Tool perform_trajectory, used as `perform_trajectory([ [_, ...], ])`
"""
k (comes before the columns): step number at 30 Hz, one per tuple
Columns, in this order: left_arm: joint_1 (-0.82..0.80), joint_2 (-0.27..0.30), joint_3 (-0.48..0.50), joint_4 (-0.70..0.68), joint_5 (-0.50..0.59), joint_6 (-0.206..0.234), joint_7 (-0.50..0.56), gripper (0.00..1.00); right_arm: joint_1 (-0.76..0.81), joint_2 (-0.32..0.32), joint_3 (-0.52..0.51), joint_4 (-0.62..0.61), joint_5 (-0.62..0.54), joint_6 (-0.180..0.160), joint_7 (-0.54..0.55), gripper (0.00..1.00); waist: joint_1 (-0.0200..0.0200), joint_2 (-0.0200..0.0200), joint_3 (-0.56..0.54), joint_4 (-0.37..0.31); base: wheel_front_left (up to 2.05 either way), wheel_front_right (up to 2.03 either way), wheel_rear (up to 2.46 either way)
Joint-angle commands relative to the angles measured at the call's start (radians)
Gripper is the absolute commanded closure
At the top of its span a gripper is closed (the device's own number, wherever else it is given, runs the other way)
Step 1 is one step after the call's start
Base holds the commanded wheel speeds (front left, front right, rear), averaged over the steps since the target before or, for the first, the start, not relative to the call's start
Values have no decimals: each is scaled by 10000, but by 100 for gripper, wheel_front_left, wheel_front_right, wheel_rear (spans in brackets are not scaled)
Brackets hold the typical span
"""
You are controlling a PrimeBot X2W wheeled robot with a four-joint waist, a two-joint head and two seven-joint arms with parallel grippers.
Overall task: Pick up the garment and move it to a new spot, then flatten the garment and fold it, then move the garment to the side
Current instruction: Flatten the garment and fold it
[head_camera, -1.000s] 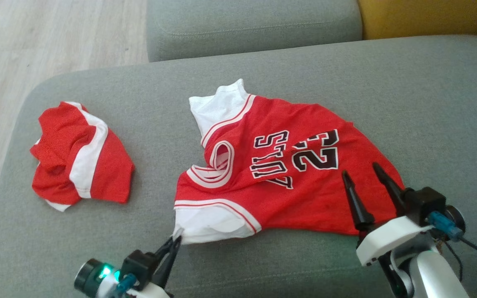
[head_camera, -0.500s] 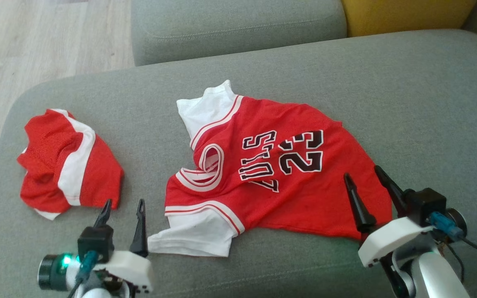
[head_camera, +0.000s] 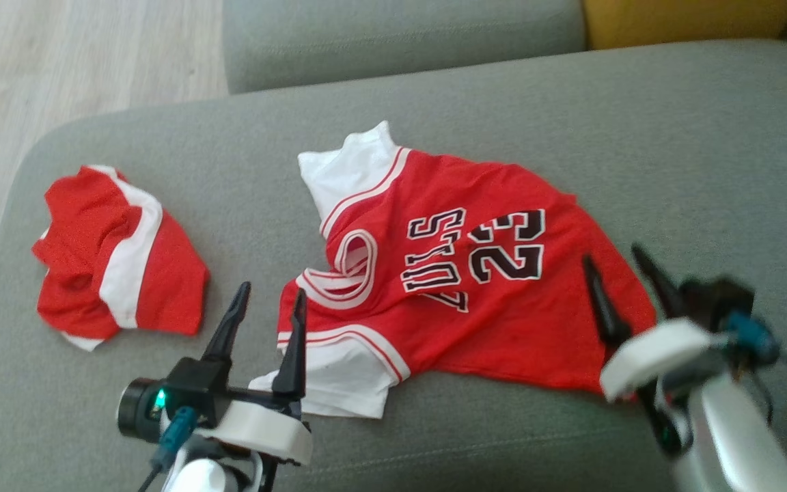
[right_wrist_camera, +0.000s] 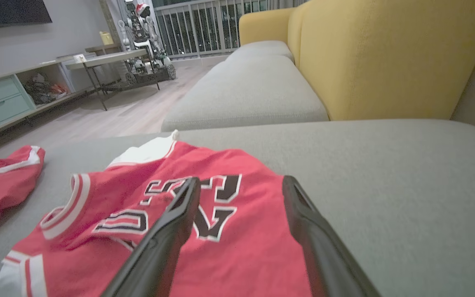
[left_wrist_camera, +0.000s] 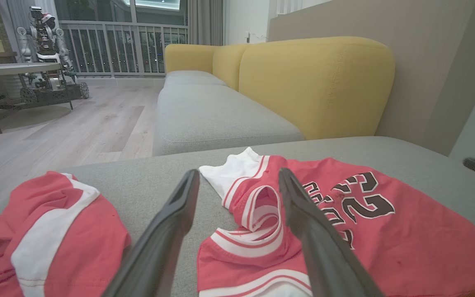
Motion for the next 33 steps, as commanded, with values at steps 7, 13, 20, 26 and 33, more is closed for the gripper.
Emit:
perform_trajectory([
  [7,-707,-230,197,-348,368,-401,-122,0,-2711,-12,-1068,1194,-628,-4,485,0,0,0,821,577,0,0,0],
  [13,-1107,-325,133,-349,473,-615,-122,0,-4233,-373,-2079,3052,-1413,-4,959,0,0,0,1551,980,0,0,0],
  [20,-1506,-373,46,-362,533,-707,-122,0,-5385,-605,-2795,4401,-1969,-4,879,0,0,0,2237,1220,0,0,0],
  [26,-1830,-393,-80,-260,550,-720,-122,0,-6101,-594,-2567,5475,-2085,-4,757,0,0,0,2593,1275,0,0,0],
  [33,-1951,-399,-138,-210,485,-687,-122,0,-6358,-660,-2387,6665,-2051,-4,943,0,0,0,2644,1235,0,0,0],
])
